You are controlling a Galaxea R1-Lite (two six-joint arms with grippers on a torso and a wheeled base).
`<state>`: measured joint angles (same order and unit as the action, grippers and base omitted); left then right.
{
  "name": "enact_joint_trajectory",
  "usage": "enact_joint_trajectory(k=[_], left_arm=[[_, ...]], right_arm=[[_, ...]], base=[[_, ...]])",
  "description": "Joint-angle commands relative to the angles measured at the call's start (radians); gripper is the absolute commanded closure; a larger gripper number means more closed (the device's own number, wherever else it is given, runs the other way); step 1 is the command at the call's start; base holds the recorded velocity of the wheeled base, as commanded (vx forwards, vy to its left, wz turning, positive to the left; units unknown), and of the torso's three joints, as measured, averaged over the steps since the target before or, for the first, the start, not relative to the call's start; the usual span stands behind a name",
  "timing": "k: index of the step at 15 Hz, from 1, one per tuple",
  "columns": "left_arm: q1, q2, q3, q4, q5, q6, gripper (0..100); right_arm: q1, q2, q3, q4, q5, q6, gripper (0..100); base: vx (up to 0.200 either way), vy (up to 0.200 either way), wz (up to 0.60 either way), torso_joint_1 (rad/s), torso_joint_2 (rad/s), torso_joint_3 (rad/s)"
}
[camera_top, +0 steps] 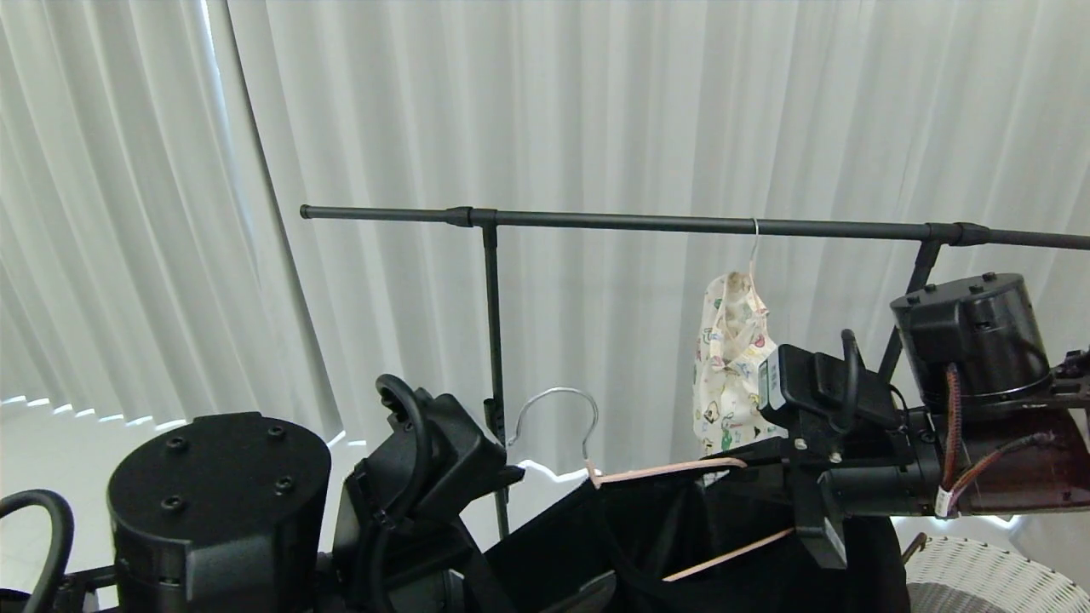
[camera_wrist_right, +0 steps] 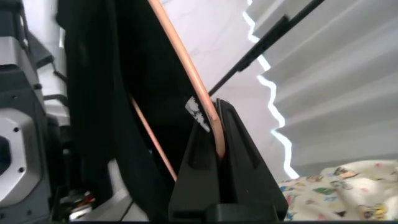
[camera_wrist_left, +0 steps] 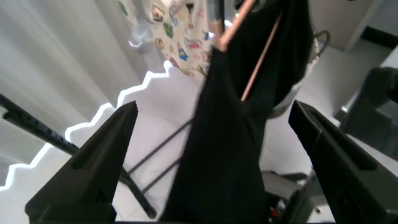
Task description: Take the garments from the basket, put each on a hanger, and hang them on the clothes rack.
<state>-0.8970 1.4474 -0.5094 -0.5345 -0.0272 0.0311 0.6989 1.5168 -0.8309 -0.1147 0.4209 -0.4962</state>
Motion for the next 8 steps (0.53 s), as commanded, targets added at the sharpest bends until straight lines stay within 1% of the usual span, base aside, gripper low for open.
enact_joint_trajectory(k=[1, 3, 4, 7, 8], left_arm=[[0.035, 0.03, 0.025, -0.038, 0.004, 0.001, 0], [0.046, 0.024, 0.065, -0.075, 0.027, 0.001, 0], [0.049, 0.021, 0.097, -0.11, 0.049, 0.001, 0], [0.122, 0.019, 0.169, -0.188, 0.105, 0.001, 0], [0.148, 0.01, 0.192, -0.205, 0.107, 0.001, 0]], right_arm=[[-0.021, -0.038, 0.004, -0.028, -0.001, -0.004, 100], [-0.078, -0.056, 0.006, -0.042, -0.002, -0.005, 100], [-0.125, -0.063, 0.012, -0.043, 0.001, -0.016, 100], [-0.211, -0.09, 0.029, -0.042, 0.053, -0.074, 100], [-0.22, -0.098, 0.03, -0.042, 0.056, -0.076, 100]], base=[[0.0, 0.0, 0.0, 0.0, 0.0, 0.0], [0.0, 0.0, 0.0, 0.0, 0.0, 0.0], [0.0, 0.0, 0.0, 0.0, 0.0, 0.0], [0.0, 0.0, 0.0, 0.0, 0.0, 0.0], [0.0, 0.0, 0.0, 0.0, 0.0, 0.0]])
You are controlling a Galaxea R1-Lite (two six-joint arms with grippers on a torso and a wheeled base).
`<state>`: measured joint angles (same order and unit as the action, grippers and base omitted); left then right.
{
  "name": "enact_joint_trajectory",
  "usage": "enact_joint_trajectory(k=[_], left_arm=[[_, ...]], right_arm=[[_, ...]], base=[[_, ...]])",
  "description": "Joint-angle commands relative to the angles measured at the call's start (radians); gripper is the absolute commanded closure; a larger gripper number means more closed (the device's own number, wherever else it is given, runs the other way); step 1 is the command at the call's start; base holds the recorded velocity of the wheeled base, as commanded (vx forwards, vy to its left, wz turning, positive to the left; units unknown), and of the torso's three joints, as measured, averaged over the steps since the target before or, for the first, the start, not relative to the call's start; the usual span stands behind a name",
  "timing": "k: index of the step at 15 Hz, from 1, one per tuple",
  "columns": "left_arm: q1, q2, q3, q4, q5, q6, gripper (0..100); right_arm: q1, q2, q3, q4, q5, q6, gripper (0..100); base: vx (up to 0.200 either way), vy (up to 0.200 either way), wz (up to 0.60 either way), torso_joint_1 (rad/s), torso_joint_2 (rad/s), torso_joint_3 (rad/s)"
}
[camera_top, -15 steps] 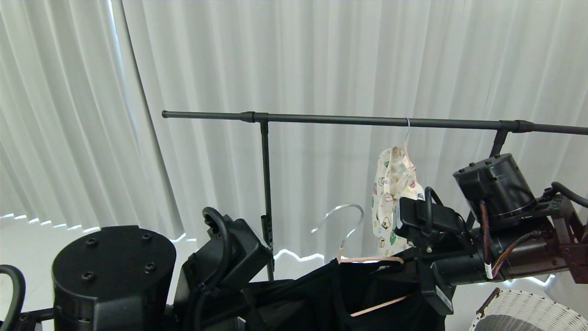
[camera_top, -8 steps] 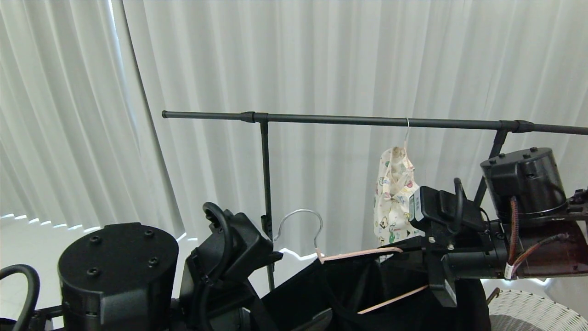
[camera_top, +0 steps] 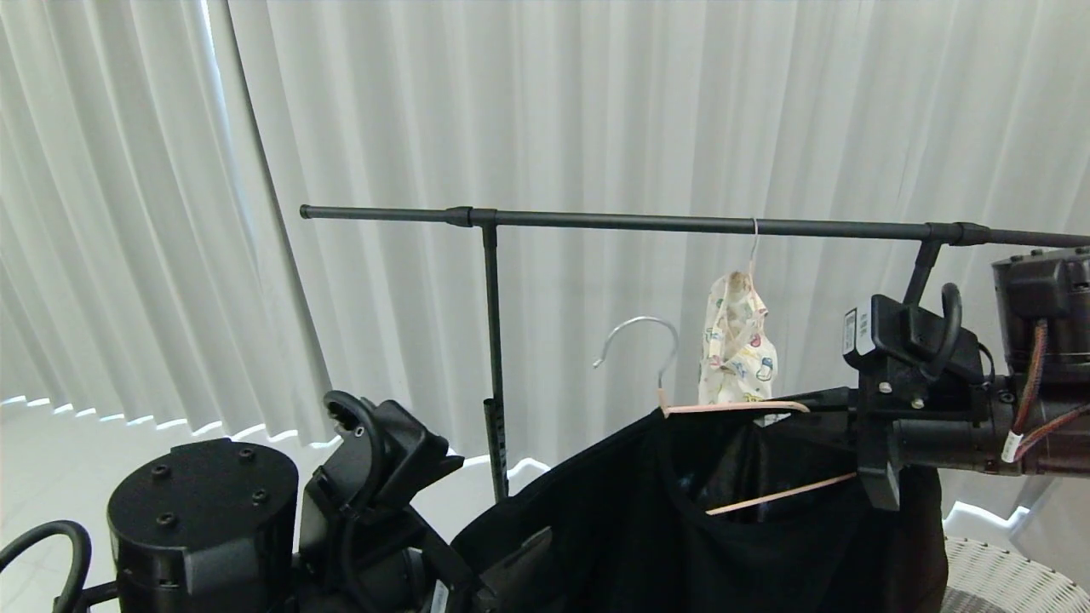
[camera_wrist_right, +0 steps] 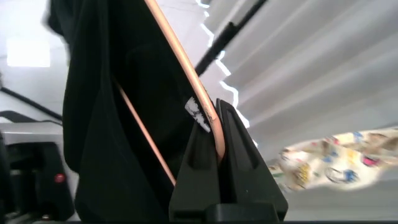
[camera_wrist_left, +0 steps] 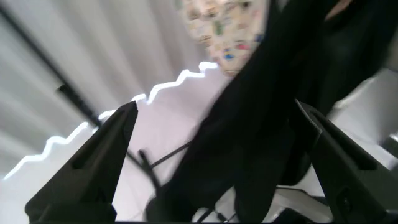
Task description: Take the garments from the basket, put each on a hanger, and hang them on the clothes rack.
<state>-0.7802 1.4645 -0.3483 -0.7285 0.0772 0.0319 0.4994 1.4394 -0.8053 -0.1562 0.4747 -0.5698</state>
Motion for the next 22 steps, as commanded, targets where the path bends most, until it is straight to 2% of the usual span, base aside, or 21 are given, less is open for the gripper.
enact_joint_trajectory(k=[1, 5, 9, 10, 12, 14, 15, 17, 19, 22], left_arm=[[0.047, -0.013, 0.052, -0.022, 0.003, 0.0, 0], [0.128, 0.0, 0.161, -0.026, 0.003, 0.0, 0], [0.136, 0.045, 0.143, -0.028, -0.008, -0.003, 0], [0.136, 0.048, 0.138, -0.028, -0.011, -0.003, 100], [0.154, 0.07, 0.141, -0.028, -0.01, -0.001, 100], [0.231, 0.07, 0.166, -0.028, 0.013, -0.001, 100], [0.305, 0.062, 0.189, -0.028, 0.018, -0.001, 100], [0.374, 0.039, 0.189, -0.028, 0.015, -0.001, 100], [0.4, 0.04, 0.187, -0.028, 0.015, -0.001, 100], [0.394, 0.017, 0.176, -0.028, 0.013, 0.0, 100]], right_arm=[[-0.03, -0.028, 0.005, 0.001, 0.002, -0.002, 100], [-0.03, -0.068, 0.003, 0.003, 0.009, 0.001, 100], [-0.015, -0.103, 0.002, 0.004, 0.019, 0.004, 100], [-0.013, -0.106, 0.005, 0.004, 0.018, 0.004, 100], [-0.019, -0.109, 0.011, 0.003, 0.015, 0.007, 100], [-0.058, -0.119, 0.012, 0.003, 0.012, 0.027, 100], [-0.088, -0.129, 0.011, 0.001, 0.012, 0.045, 100], [-0.116, -0.149, 0.012, 0.001, 0.013, 0.079, 100], [-0.13, -0.154, 0.012, 0.001, 0.013, 0.091, 100], [-0.133, -0.154, 0.012, 0.001, 0.013, 0.091, 100]], base=[[0.0, 0.0, 0.0, 0.0, 0.0, 0.0], [0.0, 0.0, 0.0, 0.0, 0.0, 0.0], [0.0, 0.0, 0.0, 0.0, 0.0, 0.0], [0.0, 0.0, 0.0, 0.0, 0.0, 0.0], [0.0, 0.0, 0.0, 0.0, 0.0, 0.0], [0.0, 0.0, 0.0, 0.0, 0.0, 0.0], [0.0, 0.0, 0.0, 0.0, 0.0, 0.0], [0.0, 0.0, 0.0, 0.0, 0.0, 0.0], [0.0, 0.0, 0.0, 0.0, 0.0, 0.0], [0.0, 0.0, 0.0, 0.0, 0.0, 0.0]])
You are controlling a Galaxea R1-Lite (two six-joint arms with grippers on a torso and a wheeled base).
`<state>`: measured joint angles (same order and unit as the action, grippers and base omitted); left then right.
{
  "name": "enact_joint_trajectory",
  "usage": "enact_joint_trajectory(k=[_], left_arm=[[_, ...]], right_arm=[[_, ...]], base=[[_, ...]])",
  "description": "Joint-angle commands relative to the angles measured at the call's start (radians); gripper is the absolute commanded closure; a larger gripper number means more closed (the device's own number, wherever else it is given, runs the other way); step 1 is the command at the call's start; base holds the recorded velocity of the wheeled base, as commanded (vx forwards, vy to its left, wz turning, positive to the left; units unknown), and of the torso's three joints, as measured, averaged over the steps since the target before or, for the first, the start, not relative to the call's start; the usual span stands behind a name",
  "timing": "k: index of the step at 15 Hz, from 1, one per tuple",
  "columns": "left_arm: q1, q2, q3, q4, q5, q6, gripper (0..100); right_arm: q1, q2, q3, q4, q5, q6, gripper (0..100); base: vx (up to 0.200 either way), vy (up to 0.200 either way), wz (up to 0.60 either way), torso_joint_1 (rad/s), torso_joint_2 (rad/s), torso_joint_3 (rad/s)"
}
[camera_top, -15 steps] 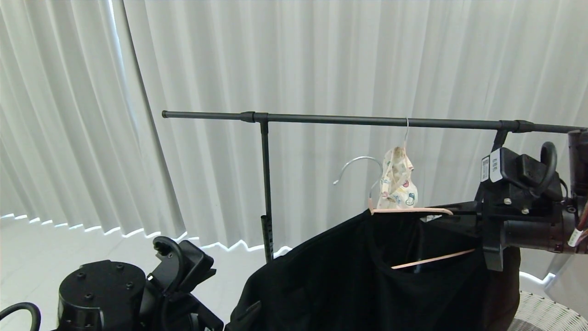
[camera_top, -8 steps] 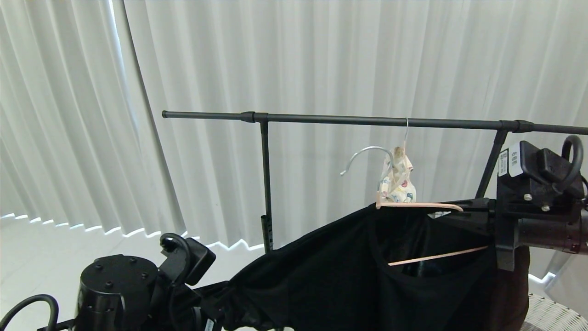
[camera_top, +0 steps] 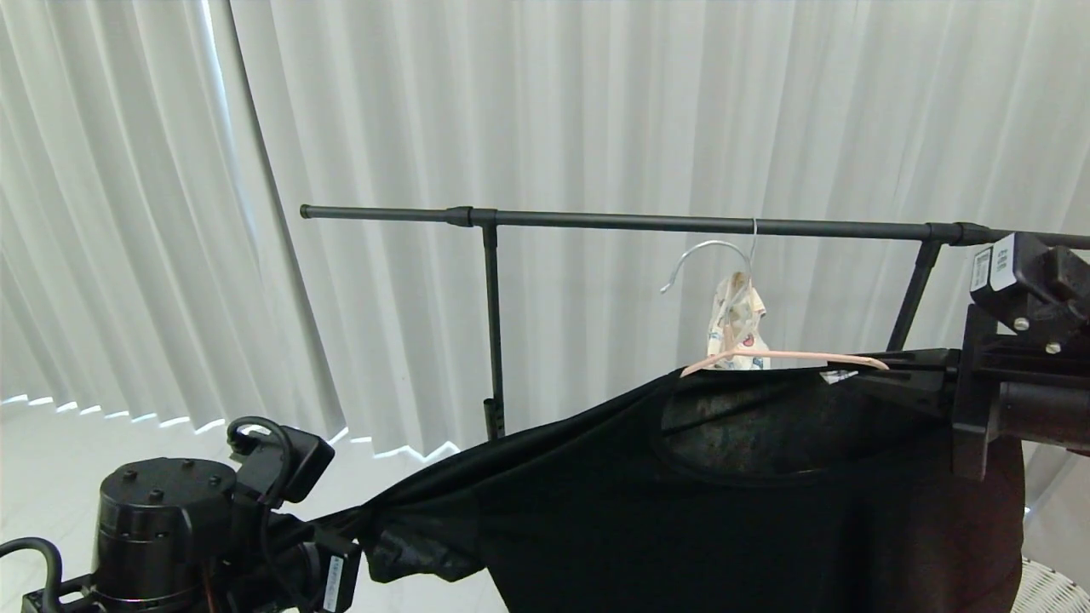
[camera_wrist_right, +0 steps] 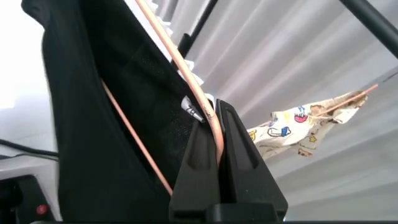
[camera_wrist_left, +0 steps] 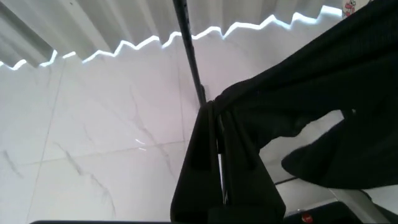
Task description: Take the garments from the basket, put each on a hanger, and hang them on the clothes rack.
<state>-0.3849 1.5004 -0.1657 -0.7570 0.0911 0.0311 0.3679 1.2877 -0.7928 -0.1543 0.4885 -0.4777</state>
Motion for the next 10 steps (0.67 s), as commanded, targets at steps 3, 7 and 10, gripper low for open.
enact_joint_trajectory(k=[3, 7, 10], left_arm=[[-0.008, -0.063, -0.015, 0.001, -0.004, -0.011, 0], [0.014, -0.14, -0.003, 0.001, -0.004, -0.017, 0], [0.06, -0.221, -0.041, 0.01, -0.004, -0.028, 0]], right_arm=[[-0.007, -0.002, 0.0, -0.001, -0.005, 0.001, 100], [-0.133, -0.033, 0.076, 0.002, -0.077, 0.008, 100], [-0.267, -0.116, 0.155, 0.055, -0.114, 0.057, 100]], base=[[0.0, 0.0, 0.0, 0.0, 0.0, 0.0], [0.0, 0.0, 0.0, 0.0, 0.0, 0.0], [0.0, 0.0, 0.0, 0.0, 0.0, 0.0]])
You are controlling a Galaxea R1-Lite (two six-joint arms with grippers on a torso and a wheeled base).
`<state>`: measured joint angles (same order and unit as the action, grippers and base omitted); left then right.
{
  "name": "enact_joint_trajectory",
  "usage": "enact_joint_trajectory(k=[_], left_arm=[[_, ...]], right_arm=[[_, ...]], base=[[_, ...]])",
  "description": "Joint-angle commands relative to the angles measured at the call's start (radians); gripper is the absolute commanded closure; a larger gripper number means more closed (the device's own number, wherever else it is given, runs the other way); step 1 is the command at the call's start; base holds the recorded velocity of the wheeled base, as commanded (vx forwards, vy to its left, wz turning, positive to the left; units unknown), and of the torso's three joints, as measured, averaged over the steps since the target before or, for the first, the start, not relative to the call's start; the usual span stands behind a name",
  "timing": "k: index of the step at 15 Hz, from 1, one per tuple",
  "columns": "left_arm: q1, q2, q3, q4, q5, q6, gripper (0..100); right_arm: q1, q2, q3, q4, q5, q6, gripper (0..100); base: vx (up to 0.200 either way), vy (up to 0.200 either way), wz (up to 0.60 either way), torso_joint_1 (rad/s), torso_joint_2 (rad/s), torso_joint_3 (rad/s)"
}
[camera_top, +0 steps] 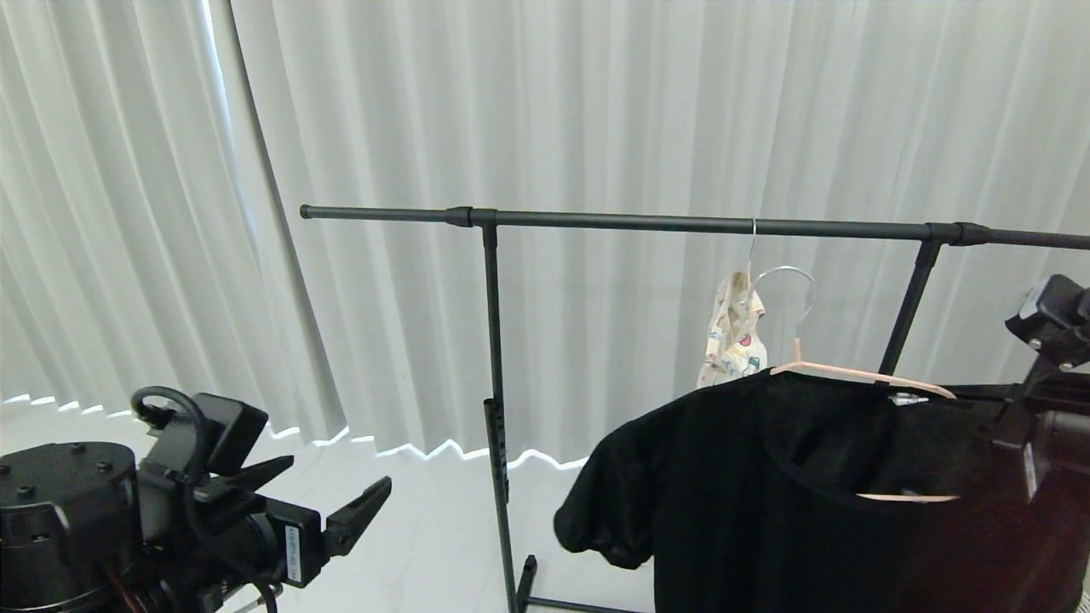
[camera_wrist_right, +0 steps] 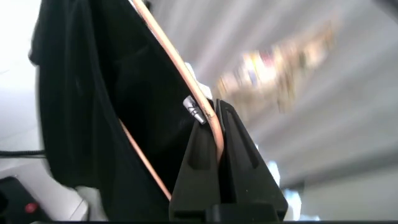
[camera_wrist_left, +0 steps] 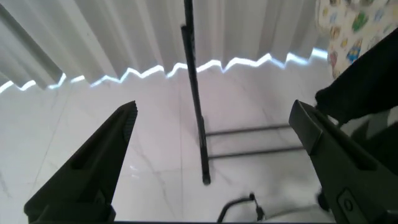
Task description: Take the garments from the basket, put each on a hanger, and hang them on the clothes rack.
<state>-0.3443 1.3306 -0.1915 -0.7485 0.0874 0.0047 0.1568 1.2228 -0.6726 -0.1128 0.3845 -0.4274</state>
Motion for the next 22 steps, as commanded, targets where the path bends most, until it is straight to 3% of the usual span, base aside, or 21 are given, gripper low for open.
enact_joint_trajectory(k=[1, 3, 4, 5, 7, 9, 12, 13, 15, 19, 22], left_arm=[[0.054, -0.057, -0.063, 0.031, 0.002, -0.018, 0], [0.094, -0.084, -0.184, 0.193, 0.002, -0.058, 0], [0.094, -0.111, -0.33, 0.406, 0.0, -0.146, 0], [0.093, -0.123, -0.419, 0.563, -0.002, -0.187, 0], [0.094, -0.13, -0.482, 0.726, 0.005, -0.187, 0], [0.094, -0.134, -0.46, 0.729, 0.017, -0.16, 0], [0.094, -0.133, -0.425, 0.727, 0.09, -0.121, 0], [0.094, -0.133, -0.421, 0.727, 0.137, -0.117, 0], [0.094, -0.153, -0.407, 0.727, 0.156, -0.117, 0], [0.065, -0.212, -0.384, 0.727, 0.152, -0.106, 0], [0.054, -0.234, -0.368, 0.727, 0.152, -0.081, 0]], right_arm=[[-0.111, -0.083, 0.044, 0.068, -0.056, 0.007, 100], [-0.191, -0.12, 0.041, 0.133, -0.125, 0.007, 100], [-0.234, -0.144, 0.042, 0.166, -0.199, 0.007, 100], [-0.263, -0.155, 0.042, 0.197, -0.257, 0.007, 100], [-0.321, -0.154, 0.042, 0.226, -0.36, 0.009, 100], [-0.342, -0.134, 0.034, 0.226, -0.434, 0.044, 100], [-0.341, -0.094, -0.004, 0.219, -0.515, 0.21, 100], [-0.339, -0.08, -0.018, 0.212, -0.515, 0.26, 100], [-0.335, -0.037, -0.044, 0.16, -0.518, 0.322, 100], [-0.324, 0.121, -0.125, -0.073, -0.523, 0.328, 100], [-0.31, 0.173, -0.177, -0.096, -0.532, 0.328, 100]], base=[[0.0, 0.0, 0.0, 0.0, 0.0, 0.0], [0.0, 0.0, 0.0, 0.0, 0.0, 0.0], [0.0, 0.0, 0.0, 0.0, 0.0, 0.0], [0.0, 0.0, 0.0, 0.0, 0.0, 0.0], [0.0, 0.0, 0.0, 0.0, 0.0, 0.0], [0.0, 0.0, 0.0, 0.0, 0.0, 0.0], [0.0, 0.0, 0.0, 0.0, 0.0, 0.0], [0.0, 0.0, 0.0, 0.0, 0.0, 0.0], [0.0, 0.0, 0.0, 0.0, 0.0, 0.0], [0.05, 0.0, 0.0, 0.001, 0.0, 0.001], [0.2, 0.0, 0.0, -0.01, 0.0, 0.002]])
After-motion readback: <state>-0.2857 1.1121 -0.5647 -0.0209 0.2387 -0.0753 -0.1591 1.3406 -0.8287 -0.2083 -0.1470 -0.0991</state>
